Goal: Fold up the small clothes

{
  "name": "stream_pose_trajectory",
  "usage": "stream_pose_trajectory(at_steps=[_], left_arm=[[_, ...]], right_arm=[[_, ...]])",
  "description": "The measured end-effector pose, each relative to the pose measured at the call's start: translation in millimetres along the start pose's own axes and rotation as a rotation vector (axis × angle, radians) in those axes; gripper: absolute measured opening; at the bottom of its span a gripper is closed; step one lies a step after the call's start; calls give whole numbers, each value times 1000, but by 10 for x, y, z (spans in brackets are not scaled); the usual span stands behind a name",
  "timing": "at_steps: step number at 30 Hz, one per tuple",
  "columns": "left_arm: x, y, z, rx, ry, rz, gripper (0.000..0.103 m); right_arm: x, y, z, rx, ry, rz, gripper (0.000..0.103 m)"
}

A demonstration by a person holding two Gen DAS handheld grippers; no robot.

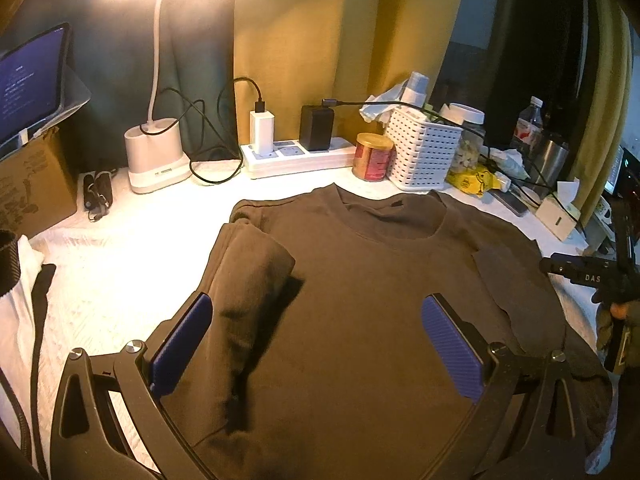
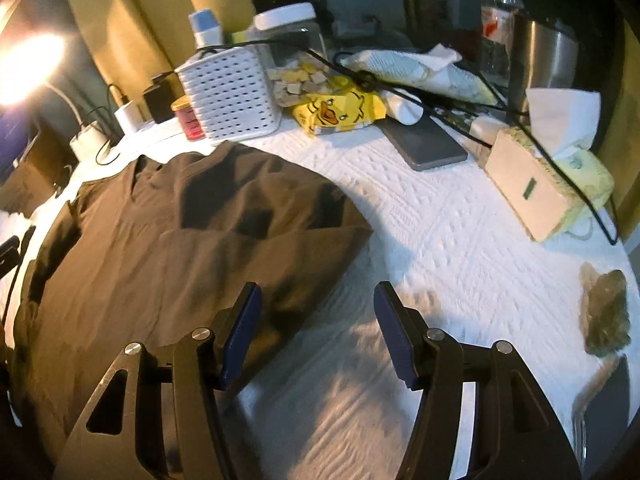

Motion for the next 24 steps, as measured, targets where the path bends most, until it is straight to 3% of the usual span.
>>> stream_pose_trajectory(at_steps=[5,6,8,9,18,24], left_arm=[[134,-14,-18,-3,-13,-10,102],[154,-14,-21,-3,-16,-11,102],[193,-15,-24,-2,-21,-13,102],[212,-14,-24,-2,-23,-13,102],[285,4,-53,7,-16,-15,102],[312,-17,-46,7,-21,-28,102]], right_arm=[[171,29,-60,15,-9,-39,54],[192,16,-81,14,-5,-57,48],[223,-2,-106,14,-4,-87,14],[232,-17,-127,5,3,-98,8],[154,151,-566,-103,110,36,4],[242,322,-704,-154,115,111,4]])
Point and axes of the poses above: each gripper's, at about its wrist camera, not at the fingertips, and x roughly the way its jaws point, y to its right, z to its underside, the point moved 4 cm from there along x, roughly the way its jaws point, and after that the axes turned 3 degrees about y, right-handed, at the moved point
